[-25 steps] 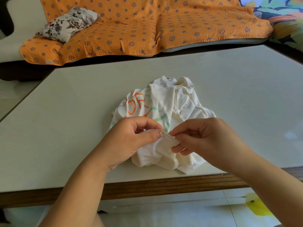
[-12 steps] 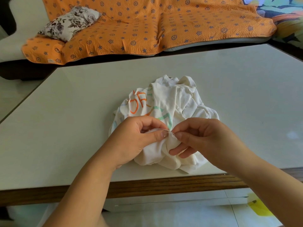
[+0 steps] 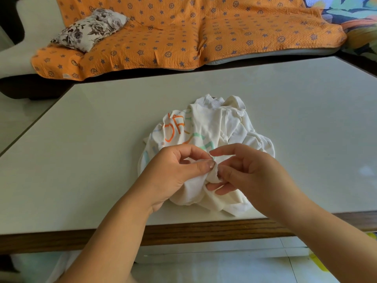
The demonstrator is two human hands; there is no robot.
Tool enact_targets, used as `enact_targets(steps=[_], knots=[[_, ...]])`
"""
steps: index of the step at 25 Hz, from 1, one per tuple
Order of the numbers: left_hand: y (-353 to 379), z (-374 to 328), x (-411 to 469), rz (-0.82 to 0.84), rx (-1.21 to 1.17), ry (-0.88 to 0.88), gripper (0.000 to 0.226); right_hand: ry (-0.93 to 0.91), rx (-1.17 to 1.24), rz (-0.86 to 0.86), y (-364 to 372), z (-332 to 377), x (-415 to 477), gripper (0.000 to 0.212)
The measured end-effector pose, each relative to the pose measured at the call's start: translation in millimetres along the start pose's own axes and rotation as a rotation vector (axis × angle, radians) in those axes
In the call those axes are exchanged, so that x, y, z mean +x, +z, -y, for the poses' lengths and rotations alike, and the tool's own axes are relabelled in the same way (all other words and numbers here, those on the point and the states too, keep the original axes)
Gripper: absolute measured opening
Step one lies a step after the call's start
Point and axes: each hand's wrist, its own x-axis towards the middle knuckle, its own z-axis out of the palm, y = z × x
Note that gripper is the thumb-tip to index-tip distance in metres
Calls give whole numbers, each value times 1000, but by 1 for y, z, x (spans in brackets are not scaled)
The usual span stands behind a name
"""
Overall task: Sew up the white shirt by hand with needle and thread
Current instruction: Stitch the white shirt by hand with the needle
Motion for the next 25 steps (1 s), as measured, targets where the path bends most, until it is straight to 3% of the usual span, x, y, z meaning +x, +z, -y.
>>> enact_targets(steps=[4, 8, 10, 13, 16, 18, 25], knots=[[3, 1, 0, -3, -32, -21, 15, -74, -33, -45, 6, 0, -5, 21], [4, -1, -1, -4, 21, -25, 20, -145, -47, -234, -4, 2, 6, 12], [2, -2, -1, 4, 0, -40, 17, -77, 143, -319, -23, 6, 18, 10], [2, -5, -3, 19, -45, -75, 15, 102, 685, -239, -46, 11, 31, 11], [5, -7, -3, 22, -31, -104, 15, 124, 944, -177, -53, 3, 39, 14], [5, -6, -3, 21, -24, -115, 17, 66, 908, -208, -54, -3, 44, 16], [-2, -5, -3, 61, -12, -140, 17, -15, 383, -535, -65, -14, 53, 10]])
